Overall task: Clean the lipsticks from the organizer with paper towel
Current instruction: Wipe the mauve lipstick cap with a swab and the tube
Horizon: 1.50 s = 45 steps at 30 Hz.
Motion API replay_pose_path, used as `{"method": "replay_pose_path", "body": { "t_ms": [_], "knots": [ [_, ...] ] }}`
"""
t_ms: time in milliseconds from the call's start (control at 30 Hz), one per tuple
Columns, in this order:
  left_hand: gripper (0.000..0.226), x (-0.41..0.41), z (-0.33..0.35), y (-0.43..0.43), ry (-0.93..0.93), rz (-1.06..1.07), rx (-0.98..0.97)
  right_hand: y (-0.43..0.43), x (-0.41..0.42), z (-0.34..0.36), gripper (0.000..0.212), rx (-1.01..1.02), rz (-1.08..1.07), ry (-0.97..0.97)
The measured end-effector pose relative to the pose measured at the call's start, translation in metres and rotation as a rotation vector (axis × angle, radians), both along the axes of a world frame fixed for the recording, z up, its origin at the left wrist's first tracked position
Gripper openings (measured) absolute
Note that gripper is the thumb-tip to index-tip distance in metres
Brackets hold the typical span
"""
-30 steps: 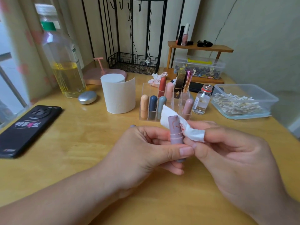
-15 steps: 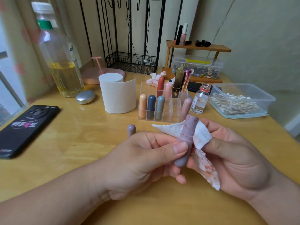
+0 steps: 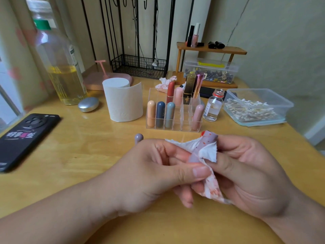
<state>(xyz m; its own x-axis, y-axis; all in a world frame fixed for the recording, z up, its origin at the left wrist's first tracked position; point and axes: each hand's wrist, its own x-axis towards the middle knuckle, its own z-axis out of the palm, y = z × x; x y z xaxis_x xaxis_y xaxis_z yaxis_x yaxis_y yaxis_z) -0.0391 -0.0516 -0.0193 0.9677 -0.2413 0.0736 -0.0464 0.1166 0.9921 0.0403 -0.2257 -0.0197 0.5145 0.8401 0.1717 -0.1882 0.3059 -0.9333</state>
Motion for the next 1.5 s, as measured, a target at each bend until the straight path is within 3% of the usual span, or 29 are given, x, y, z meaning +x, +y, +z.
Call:
{"method": "replay_pose_path", "body": {
  "t_ms": [133, 200, 267, 333, 433, 533, 633, 700, 800, 900, 1133, 1267, 1367, 1500],
  "knots": [
    [0.021, 0.001, -0.007, -0.004, -0.064, 0.208, 0.073, 0.001, -0.002, -0.002, 0.034, -0.010, -0.071, -0.081],
    [0.013, 0.001, -0.006, -0.002, -0.040, 0.064, 0.004, -0.002, 0.000, 0.001, 0.033, -0.011, -0.059, -0.079],
    [0.017, 0.000, -0.004, 0.002, 0.049, -0.185, -0.161, -0.006, 0.002, 0.006, 0.031, -0.024, 0.004, -0.068],
    [0.018, 0.000, -0.003, 0.005, 0.119, -0.285, -0.209, -0.007, 0.002, 0.010, 0.027, -0.044, 0.071, -0.063],
    [0.014, 0.001, -0.006, 0.003, 0.055, -0.167, -0.006, -0.005, 0.000, 0.012, 0.014, -0.036, 0.061, -0.025],
    [0.008, 0.000, -0.005, -0.001, -0.024, 0.009, 0.126, -0.004, -0.002, 0.008, 0.023, -0.065, -0.046, -0.099],
    [0.022, -0.001, -0.005, -0.005, -0.052, 0.153, 0.189, -0.002, -0.004, 0.003, 0.020, -0.127, -0.171, -0.217],
    [0.029, 0.000, -0.005, -0.004, -0.029, 0.145, 0.205, -0.002, -0.006, 0.003, 0.017, -0.100, -0.170, -0.172],
    [0.019, 0.002, -0.005, 0.003, 0.009, -0.087, 0.091, -0.003, -0.004, 0.006, 0.023, -0.065, -0.062, -0.113],
    [0.026, 0.001, -0.006, 0.005, 0.108, -0.233, -0.106, -0.005, 0.002, 0.006, 0.017, -0.097, -0.027, -0.100],
    [0.028, 0.006, -0.010, 0.003, 0.090, -0.162, -0.173, -0.009, 0.009, 0.005, 0.026, -0.040, 0.054, -0.063],
    [0.029, 0.004, -0.006, 0.003, 0.095, -0.212, -0.206, -0.009, 0.008, 0.007, 0.017, 0.053, 0.162, -0.021],
    [0.031, 0.003, -0.005, 0.003, 0.076, -0.154, -0.132, -0.010, 0.009, 0.007, 0.019, -0.013, 0.104, -0.027],
    [0.012, -0.002, -0.009, -0.005, -0.032, 0.121, 0.021, -0.009, 0.002, 0.005, 0.033, -0.078, -0.063, -0.037]
  ]
}}
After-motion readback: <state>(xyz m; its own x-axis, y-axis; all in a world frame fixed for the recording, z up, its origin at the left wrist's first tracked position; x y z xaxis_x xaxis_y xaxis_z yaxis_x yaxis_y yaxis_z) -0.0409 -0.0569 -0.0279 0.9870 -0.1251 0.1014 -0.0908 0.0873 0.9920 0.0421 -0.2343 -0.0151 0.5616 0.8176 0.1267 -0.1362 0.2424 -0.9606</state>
